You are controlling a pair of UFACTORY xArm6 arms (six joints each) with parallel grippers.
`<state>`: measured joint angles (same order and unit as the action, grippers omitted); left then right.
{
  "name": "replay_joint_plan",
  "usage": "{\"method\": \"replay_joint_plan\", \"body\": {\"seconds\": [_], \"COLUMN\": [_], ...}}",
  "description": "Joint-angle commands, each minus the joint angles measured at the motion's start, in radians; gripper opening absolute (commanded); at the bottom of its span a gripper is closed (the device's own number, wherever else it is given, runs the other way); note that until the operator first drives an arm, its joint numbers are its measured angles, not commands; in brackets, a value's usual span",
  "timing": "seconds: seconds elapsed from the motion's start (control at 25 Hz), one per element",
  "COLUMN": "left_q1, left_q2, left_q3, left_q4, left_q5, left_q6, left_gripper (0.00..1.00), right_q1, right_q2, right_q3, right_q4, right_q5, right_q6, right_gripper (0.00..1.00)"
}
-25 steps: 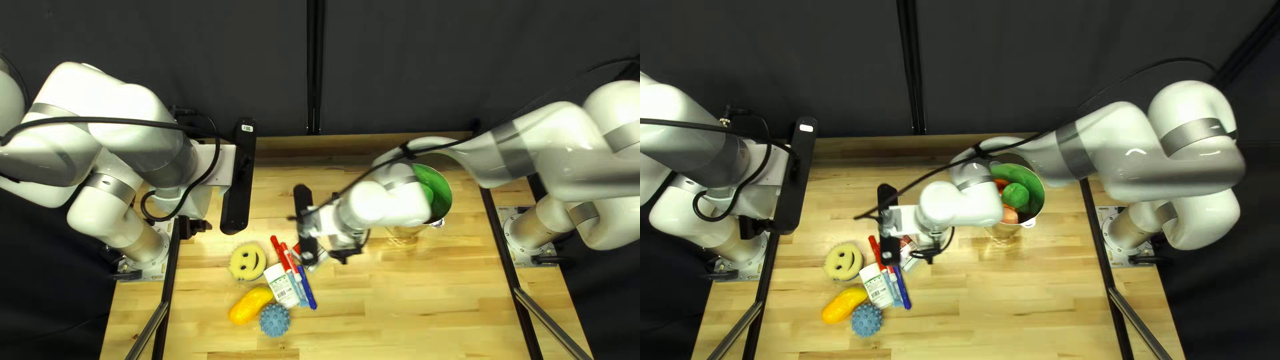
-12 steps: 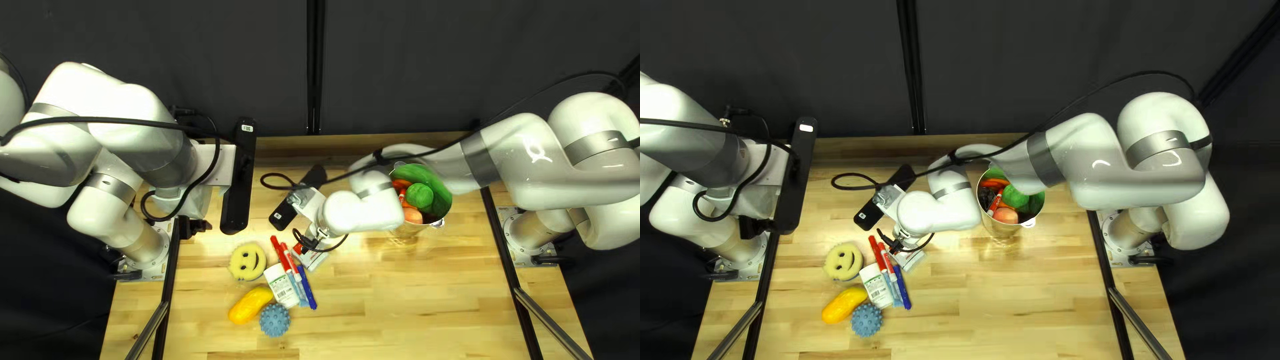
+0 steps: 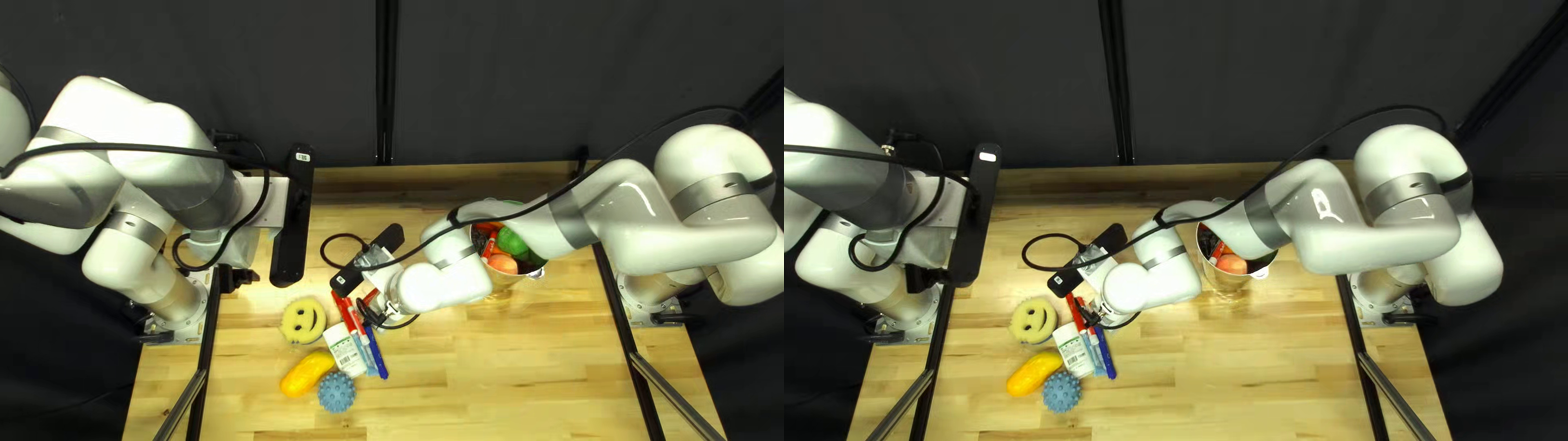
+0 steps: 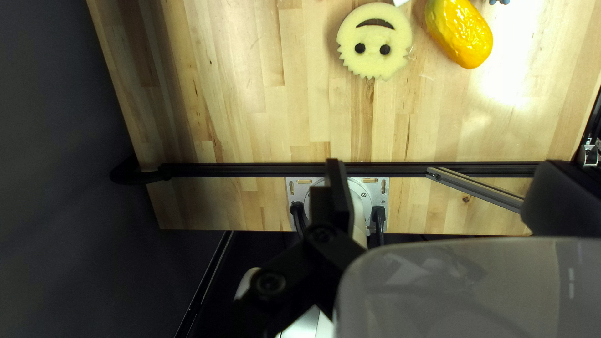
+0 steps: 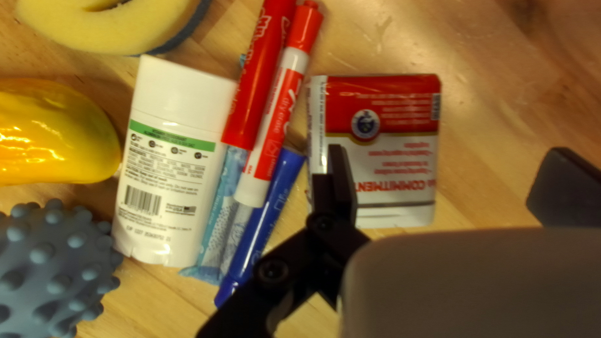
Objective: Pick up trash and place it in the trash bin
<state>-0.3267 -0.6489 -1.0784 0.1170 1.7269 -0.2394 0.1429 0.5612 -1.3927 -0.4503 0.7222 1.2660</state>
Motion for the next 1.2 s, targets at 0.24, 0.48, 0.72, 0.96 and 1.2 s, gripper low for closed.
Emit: {"method": "replay_joint_plan", "body": {"seconds": [0.24,0.48,0.72,0.96,1.2], "left_q1": [0.000,0.000,0.000,0.000,0.000], "left_q2": [0.000,0.000,0.000,0.000,0.000], "left_q3": [0.000,0.000,0.000,0.000,0.000], "left_q4": [0.000,0.000,0.000,0.000,0.000], "left_q5": [0.000,0.000,0.000,0.000,0.000], "left_q6": [0.000,0.000,0.000,0.000,0.000], "left_gripper": [1.00,1.00,1.00,1.00,1.00], "right_q1": [0.001,0.002,-0.007,-0.014,-0.017], "right_q2": [0.066,0.073,0.092,0.107,0.067], "right_q3": [-0.064,-0.067,-0.061,-0.071,-0.031], "right_q4": [0.026,0.035,0.048,0.062,0.055], "right_q5": [-0.007,-0.012,-0.032,-0.028,-0.030], "right_q6": [-0.016,-0.016,-0.026,-0.037,-0.017], "right_gripper": [1.00,1.00,1.00,1.00,0.08]}}
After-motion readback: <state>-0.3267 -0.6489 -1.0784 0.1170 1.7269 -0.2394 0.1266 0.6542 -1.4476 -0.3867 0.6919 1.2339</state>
